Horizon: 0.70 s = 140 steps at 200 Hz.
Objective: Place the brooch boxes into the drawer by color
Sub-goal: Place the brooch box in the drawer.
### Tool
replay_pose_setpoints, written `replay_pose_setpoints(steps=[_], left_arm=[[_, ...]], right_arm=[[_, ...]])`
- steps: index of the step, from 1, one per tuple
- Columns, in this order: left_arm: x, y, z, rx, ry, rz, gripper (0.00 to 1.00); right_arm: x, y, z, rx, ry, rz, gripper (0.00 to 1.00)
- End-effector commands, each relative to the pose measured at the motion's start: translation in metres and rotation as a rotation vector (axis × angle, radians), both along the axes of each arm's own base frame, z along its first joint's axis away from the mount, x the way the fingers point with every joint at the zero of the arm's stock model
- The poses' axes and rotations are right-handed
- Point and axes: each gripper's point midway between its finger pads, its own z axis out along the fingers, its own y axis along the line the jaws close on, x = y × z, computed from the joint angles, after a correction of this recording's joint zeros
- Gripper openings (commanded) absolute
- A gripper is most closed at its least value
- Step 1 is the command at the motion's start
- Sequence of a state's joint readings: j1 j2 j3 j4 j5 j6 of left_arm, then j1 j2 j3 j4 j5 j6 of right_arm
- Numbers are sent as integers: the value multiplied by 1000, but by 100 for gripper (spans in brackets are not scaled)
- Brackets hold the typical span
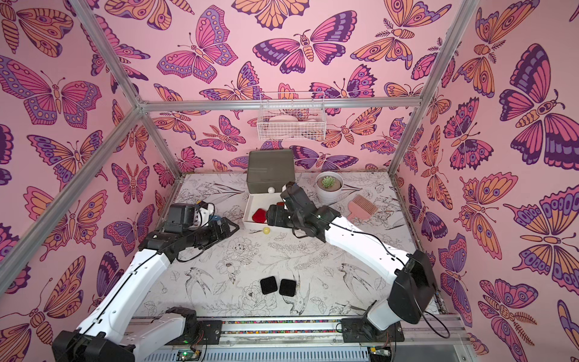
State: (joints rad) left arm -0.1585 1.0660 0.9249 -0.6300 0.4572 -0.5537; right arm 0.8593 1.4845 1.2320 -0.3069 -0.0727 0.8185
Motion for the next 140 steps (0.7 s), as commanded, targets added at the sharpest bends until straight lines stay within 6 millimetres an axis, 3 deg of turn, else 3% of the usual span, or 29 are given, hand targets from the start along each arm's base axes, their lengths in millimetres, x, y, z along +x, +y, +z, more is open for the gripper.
replay_pose_setpoints(steps=[1,34,60,82,85,96,140], left_arm=[[-2,1,-3,19,9,-11,100],[-2,1,-4,19,13,-10,100],[-4,1,-3,17,7,-9,100],[-7,2,-4,18,9,-7,100],[-7,2,-4,17,8,-6,100],[-8,1,-5,16,11,-9,100],[-10,1,-5,13,10,-9,100]], right_arm=[[-5,26,11,292,56,-35,75],[-11,38,-4,400,78,-56,75],[1,42,-15,465,74,-109,71],[10,44,-16,434,51,-136,65],[12,46,-28,407,64,-139,65],[14,51,-33,381,80,-135,65],[6,48,-58,288,130,-157,59]])
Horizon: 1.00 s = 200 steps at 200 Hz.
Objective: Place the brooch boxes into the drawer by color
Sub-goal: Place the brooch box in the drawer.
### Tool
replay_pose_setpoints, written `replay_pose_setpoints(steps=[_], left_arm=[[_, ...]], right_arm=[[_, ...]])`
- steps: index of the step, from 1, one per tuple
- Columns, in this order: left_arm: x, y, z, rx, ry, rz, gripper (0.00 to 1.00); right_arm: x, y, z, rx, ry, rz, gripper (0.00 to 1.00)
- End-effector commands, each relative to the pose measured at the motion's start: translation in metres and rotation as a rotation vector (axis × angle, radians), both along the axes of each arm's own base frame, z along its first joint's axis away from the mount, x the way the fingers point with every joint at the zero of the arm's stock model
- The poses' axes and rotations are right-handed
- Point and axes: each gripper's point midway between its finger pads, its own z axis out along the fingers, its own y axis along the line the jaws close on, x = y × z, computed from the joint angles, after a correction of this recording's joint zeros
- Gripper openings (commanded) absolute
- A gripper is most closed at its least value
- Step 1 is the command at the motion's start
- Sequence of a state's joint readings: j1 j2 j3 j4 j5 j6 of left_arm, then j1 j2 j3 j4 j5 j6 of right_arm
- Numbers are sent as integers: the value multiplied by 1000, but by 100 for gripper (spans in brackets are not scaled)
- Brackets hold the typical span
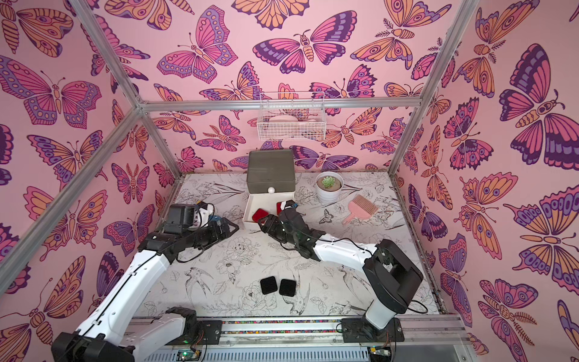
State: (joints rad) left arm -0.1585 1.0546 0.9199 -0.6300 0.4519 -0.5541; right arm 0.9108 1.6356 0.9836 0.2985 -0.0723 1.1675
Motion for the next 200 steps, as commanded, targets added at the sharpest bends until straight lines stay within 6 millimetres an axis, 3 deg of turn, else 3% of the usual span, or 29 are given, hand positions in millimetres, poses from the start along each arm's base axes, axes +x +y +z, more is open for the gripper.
replay_pose_setpoints(steps=[1,75,200], left_arm=[[-9,0,-6,11,15,-13,100],[-9,-1,-4,5,13,-19,100],[-8,-1,-4,7,14,-20,100]], right_arm=[[-4,-2,-5,-43,21,-23,59],[-6,-15,-37,-129,54,-68,59],[5,-1,-49,-132,39,-64,52]])
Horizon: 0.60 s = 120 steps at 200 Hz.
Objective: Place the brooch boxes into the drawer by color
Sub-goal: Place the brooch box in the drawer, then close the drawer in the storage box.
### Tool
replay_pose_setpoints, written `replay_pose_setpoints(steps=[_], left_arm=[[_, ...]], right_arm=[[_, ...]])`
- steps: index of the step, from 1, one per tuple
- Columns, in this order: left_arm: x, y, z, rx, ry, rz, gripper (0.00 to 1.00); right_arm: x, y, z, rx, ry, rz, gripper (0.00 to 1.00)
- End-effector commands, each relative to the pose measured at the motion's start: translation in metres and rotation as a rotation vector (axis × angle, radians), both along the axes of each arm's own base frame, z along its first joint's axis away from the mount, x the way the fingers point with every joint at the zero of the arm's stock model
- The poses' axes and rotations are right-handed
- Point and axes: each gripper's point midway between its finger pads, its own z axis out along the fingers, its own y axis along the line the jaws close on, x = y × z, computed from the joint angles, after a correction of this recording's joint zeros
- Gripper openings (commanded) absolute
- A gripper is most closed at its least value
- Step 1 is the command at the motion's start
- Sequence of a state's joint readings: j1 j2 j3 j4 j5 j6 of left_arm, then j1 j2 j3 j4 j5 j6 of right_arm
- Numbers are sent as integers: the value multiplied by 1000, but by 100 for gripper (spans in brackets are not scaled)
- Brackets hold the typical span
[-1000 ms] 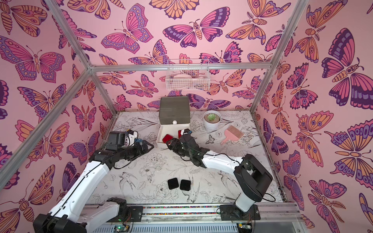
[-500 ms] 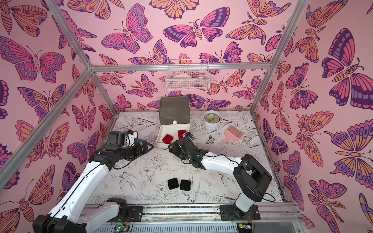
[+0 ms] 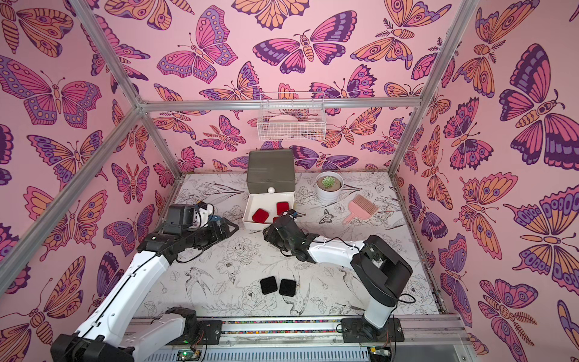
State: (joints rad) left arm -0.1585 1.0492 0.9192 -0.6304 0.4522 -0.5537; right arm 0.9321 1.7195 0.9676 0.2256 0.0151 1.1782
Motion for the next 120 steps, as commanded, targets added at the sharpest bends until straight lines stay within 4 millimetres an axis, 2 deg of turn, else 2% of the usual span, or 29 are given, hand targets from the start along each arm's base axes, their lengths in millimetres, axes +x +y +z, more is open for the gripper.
replay_pose_setpoints(steps=[1,65,120], left_arm=[[-8,-1,-5,8,17,-21,100],[-8,1,-6,15,20,-19,100],[-11,2,-9,17,25,-18,100]], right_arm=[[7,10,13,26,-39,-2,52],[10,17,6,47,-32,5,49],[12,20,3,50,-31,-2,43]])
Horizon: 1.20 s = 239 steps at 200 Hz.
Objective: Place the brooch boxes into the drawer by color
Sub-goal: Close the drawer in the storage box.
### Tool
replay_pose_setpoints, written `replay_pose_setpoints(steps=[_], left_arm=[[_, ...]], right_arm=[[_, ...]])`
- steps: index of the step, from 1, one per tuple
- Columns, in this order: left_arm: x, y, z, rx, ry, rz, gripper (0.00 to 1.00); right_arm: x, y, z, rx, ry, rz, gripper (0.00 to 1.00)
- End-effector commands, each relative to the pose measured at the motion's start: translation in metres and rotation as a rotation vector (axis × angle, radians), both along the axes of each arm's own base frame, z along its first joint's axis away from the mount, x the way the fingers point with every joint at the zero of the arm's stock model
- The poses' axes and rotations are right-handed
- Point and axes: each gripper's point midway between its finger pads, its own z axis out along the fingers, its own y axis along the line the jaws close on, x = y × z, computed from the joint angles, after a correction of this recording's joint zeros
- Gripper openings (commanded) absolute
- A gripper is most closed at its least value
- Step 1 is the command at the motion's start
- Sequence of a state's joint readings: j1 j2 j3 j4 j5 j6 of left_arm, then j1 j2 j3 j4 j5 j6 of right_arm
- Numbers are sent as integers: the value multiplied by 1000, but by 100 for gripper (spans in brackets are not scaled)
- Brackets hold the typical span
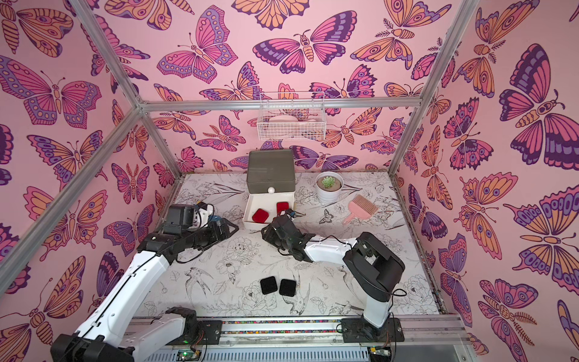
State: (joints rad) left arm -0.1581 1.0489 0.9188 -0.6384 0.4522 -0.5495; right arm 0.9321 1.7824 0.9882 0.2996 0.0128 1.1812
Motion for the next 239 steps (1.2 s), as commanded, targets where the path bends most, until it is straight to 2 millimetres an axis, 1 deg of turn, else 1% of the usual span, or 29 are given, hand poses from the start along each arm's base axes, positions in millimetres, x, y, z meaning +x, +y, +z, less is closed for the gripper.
replay_pose_setpoints(steps=[1,28,40,62,93,123,151,176,192,206,239], left_arm=[[-10,1,-7,13,19,-16,100],[-10,2,-8,13,23,-16,100],[-10,1,-8,12,23,-17,100],[-9,1,-7,11,21,-16,100],[-10,1,-8,11,21,-17,100],[-10,1,-8,11,20,-16,100],[-11,2,-8,12,21,-16,100],[-10,1,-9,9,26,-19,100],[-9,0,-6,6,22,-20,100],[-8,1,-5,7,17,-18,100],[-7,0,-5,5,22,-21,100]], right_arm=[[4,8,9,23,-16,-2,43],[4,5,8,10,-22,-7,41],[4,3,8,5,-25,-10,37],[5,2,5,-4,-26,-14,34],[7,0,5,-6,-32,-23,30],[7,-5,12,-22,-48,-28,30],[9,-19,20,-65,-71,-36,30],[17,-36,25,-129,-99,-62,29],[24,-43,26,-144,-111,-72,30],[32,-45,26,-144,-107,-72,30],[50,-42,24,-151,-104,-56,31]])
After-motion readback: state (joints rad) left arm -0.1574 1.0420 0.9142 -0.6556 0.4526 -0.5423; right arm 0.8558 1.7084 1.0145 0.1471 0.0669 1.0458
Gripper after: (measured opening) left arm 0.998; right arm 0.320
